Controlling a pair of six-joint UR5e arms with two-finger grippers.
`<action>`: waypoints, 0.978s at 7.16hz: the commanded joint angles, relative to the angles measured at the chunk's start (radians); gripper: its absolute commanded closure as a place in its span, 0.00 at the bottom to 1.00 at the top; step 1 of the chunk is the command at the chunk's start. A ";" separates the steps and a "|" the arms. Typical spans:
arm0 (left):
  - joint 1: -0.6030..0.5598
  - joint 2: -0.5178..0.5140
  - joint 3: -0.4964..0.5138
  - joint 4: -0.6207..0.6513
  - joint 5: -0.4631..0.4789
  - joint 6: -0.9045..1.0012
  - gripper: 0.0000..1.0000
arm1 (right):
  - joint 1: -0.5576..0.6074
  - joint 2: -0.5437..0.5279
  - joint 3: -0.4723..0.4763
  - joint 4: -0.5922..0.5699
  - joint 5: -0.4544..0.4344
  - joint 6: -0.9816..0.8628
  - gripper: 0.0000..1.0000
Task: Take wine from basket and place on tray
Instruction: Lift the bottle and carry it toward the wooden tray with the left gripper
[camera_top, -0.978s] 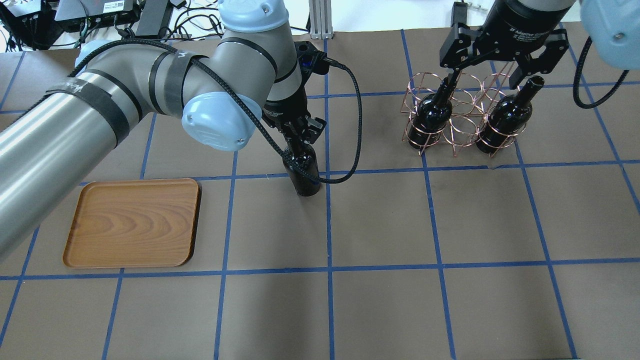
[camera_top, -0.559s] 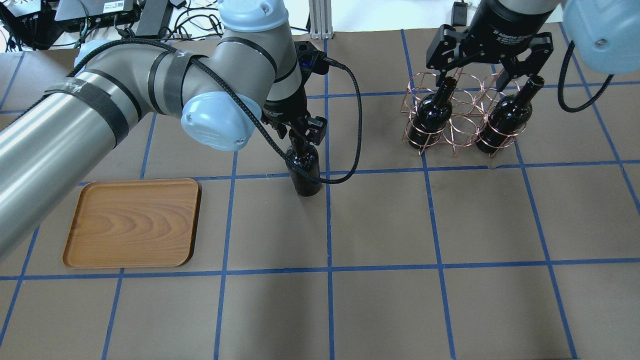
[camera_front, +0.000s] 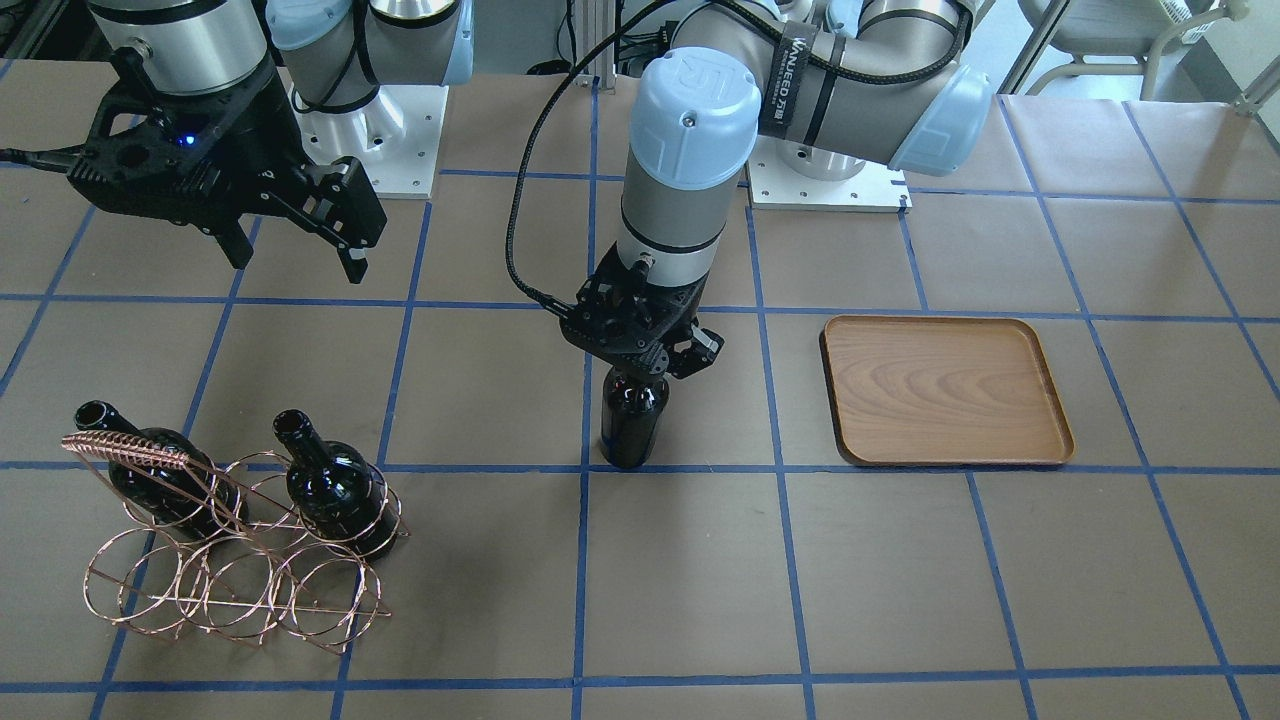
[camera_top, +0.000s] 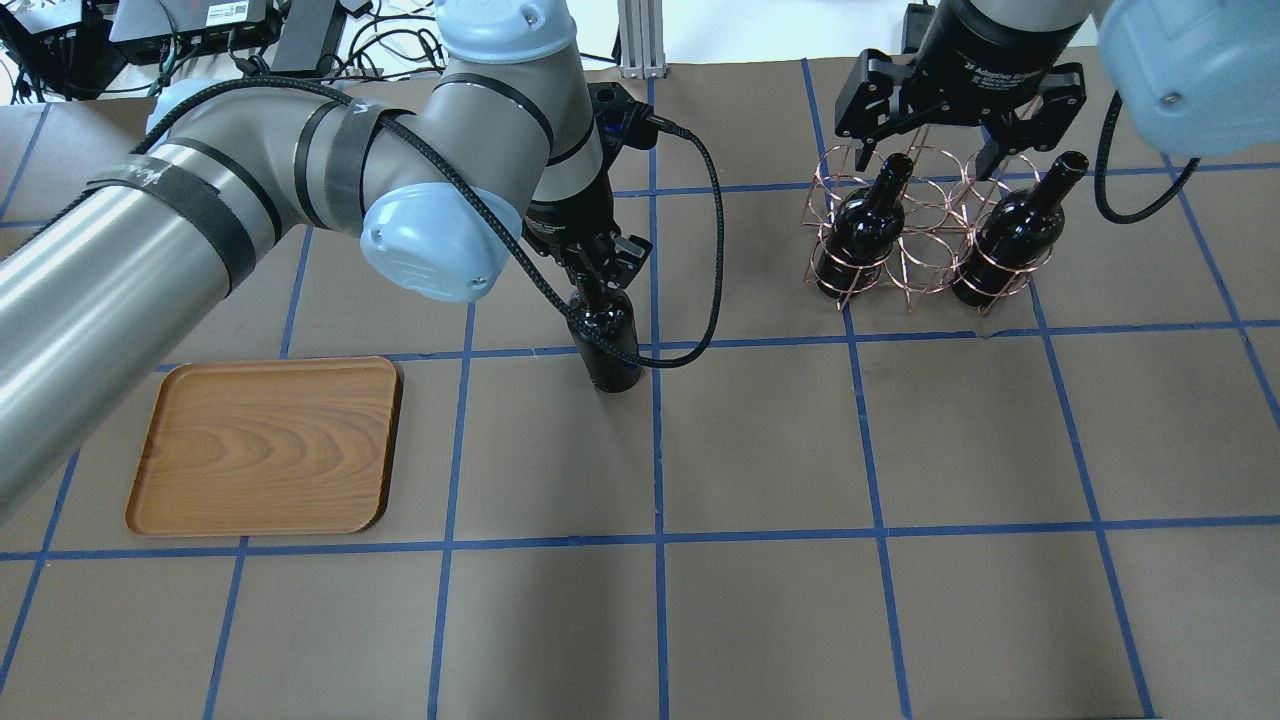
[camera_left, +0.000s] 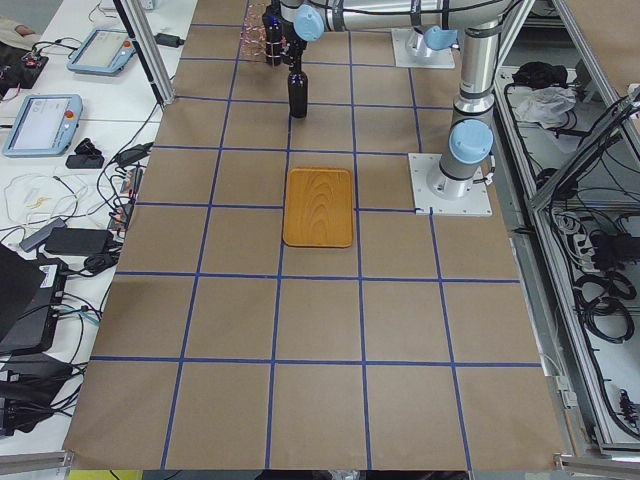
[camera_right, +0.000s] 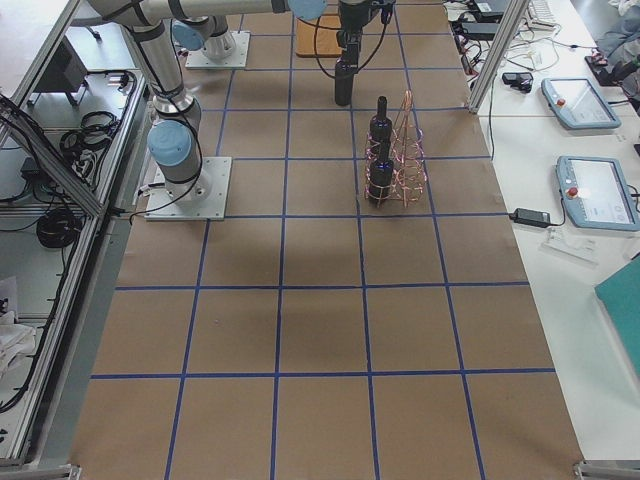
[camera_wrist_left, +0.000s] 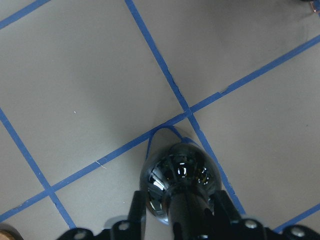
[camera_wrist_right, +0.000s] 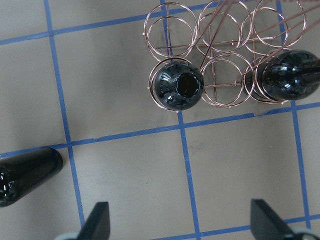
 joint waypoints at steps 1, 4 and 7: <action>0.000 0.018 0.003 -0.021 0.004 0.002 1.00 | 0.000 -0.001 0.001 -0.007 0.000 -0.001 0.00; 0.067 0.047 0.106 -0.237 0.094 0.099 1.00 | 0.000 -0.001 0.001 -0.008 0.000 -0.001 0.00; 0.297 0.117 0.083 -0.290 0.160 0.269 1.00 | 0.002 -0.001 0.002 -0.008 -0.003 -0.048 0.00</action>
